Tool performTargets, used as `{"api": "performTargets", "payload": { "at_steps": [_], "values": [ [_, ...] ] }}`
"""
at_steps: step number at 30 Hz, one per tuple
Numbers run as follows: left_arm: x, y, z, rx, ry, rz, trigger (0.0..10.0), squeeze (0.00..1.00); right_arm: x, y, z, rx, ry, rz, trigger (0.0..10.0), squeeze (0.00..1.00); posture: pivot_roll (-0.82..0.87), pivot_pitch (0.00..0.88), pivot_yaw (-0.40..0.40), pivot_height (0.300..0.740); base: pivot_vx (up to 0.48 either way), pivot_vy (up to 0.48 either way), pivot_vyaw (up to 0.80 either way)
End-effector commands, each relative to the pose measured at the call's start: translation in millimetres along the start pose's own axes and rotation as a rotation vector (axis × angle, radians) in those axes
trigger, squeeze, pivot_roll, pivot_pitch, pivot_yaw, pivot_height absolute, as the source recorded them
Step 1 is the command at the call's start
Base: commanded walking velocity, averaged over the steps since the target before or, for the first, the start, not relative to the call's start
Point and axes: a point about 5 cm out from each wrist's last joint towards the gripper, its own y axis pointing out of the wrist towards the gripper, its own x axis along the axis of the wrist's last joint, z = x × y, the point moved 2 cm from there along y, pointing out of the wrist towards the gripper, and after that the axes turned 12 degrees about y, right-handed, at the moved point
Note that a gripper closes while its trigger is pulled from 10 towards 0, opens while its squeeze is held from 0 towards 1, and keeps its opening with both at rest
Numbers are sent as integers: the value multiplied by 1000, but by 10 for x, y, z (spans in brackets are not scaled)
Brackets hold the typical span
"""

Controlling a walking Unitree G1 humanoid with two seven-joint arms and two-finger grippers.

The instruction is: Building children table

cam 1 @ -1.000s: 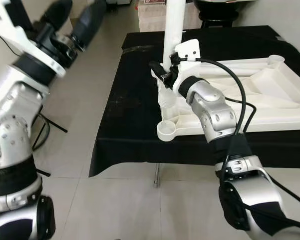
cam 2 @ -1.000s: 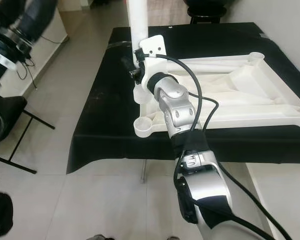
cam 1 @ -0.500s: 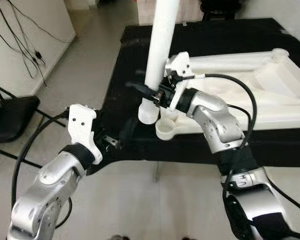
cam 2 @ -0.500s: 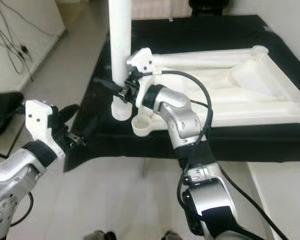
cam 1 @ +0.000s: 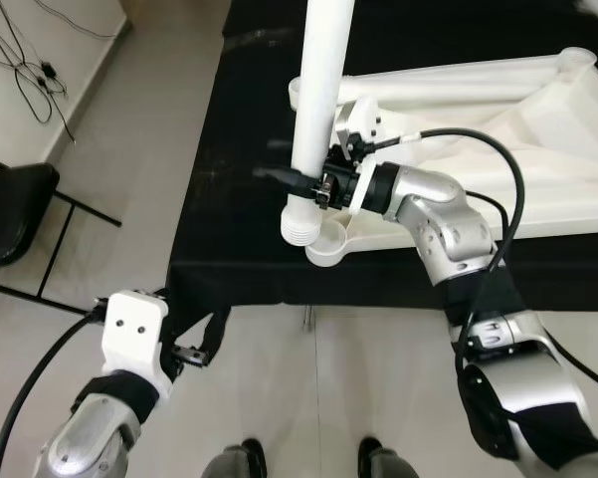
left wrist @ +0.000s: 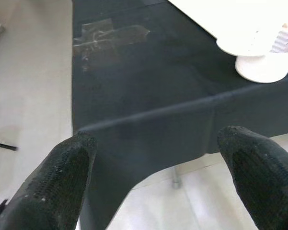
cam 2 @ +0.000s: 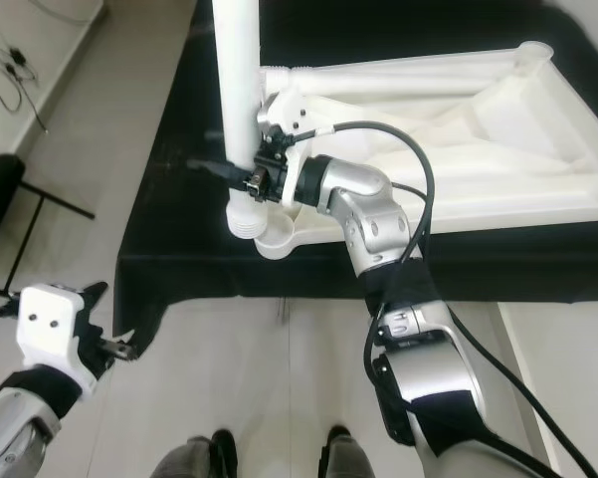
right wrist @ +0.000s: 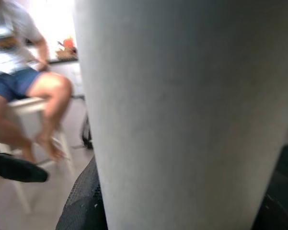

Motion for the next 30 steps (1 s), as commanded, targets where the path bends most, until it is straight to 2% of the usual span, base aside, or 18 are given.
{"api": "performTargets", "payload": {
  "at_steps": [1,6,7,14,30],
  "values": [
    [16,-49,-1,-3,45,0,10000,0,30,-1,28,53,3,-13,10000,0,88,410,84,740,0,0,0],
    [80,-65,-84,-69,49,-30,10000,0,84,-72,37,118,0,-6,10000,0,95,420,96,740,0,0,0],
    [118,-78,-142,-116,52,-53,10000,0,114,-111,31,146,-10,2,10000,0,102,425,106,740,0,0,0],
    [154,-106,-204,-180,64,-79,10000,0,139,-180,29,194,-52,56,10000,0,109,426,117,740,0,0,0],
    [152,-106,-179,-174,72,-89,10000,0,159,-260,47,326,-115,227,10000,0,103,433,112,740,0,0,0]
  ]
}}
